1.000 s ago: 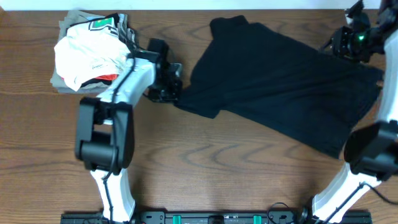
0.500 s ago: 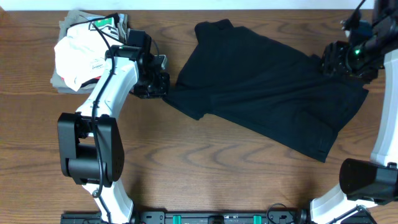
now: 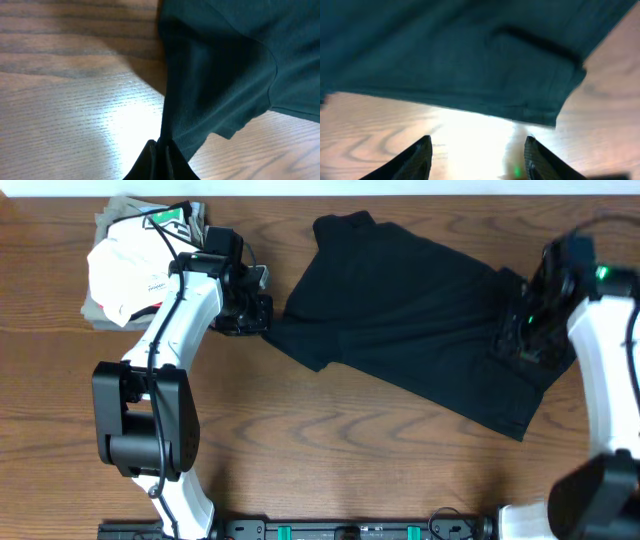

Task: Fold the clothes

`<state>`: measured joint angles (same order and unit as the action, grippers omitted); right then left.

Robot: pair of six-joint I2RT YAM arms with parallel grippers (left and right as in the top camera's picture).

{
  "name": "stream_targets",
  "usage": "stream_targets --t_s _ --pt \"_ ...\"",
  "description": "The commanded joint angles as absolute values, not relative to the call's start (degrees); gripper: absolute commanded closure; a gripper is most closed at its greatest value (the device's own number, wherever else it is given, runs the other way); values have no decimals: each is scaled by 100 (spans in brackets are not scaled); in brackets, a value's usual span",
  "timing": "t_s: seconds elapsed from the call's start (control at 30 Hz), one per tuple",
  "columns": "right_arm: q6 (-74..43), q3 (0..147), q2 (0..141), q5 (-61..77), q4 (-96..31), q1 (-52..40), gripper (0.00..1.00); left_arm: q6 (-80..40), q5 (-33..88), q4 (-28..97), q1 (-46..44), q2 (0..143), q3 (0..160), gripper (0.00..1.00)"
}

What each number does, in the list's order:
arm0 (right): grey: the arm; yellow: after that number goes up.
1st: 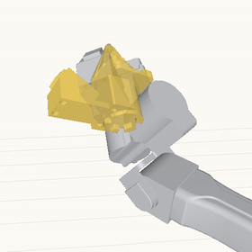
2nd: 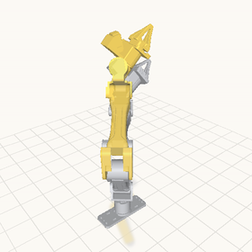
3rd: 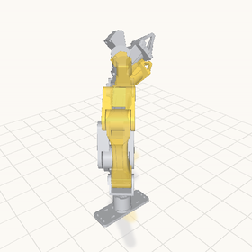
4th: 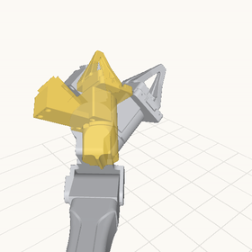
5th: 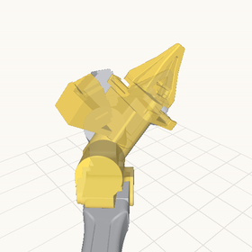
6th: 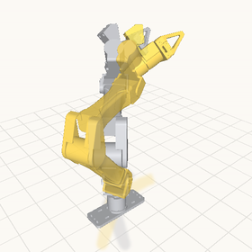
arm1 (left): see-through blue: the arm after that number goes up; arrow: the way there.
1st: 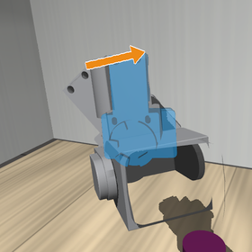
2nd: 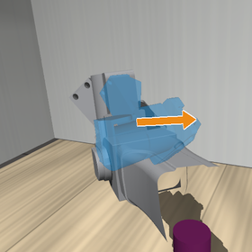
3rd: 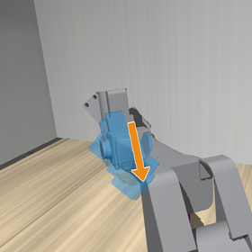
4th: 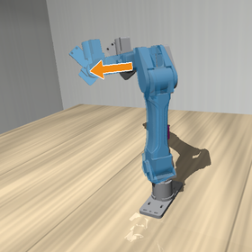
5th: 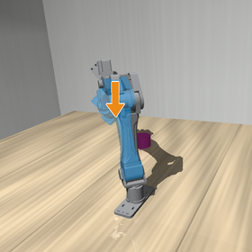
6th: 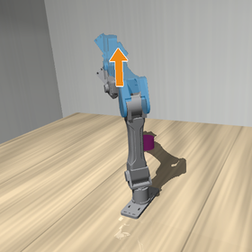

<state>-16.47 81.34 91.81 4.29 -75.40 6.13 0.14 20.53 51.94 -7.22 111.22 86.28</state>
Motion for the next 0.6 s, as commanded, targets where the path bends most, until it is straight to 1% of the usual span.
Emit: stream_targets --t_s 0.0,0.1,0.27,0.57 --pt "-2078 7102 8462 276 -7227 600 44 -10 1984 5201 -707 11087 8648 94" --pt "-2080 6163 8027 279 -6847 639 44 -8 1984 5196 -707 11089 8648 94" --pt "-2099 5052 7745 276 -6213 961 49 -8 1984 5196 -707 11089 8648 94" --pt "-2099 4060 7762 152 -4716 1984 59 -8 1984 5192 -707 11089 8648 94"
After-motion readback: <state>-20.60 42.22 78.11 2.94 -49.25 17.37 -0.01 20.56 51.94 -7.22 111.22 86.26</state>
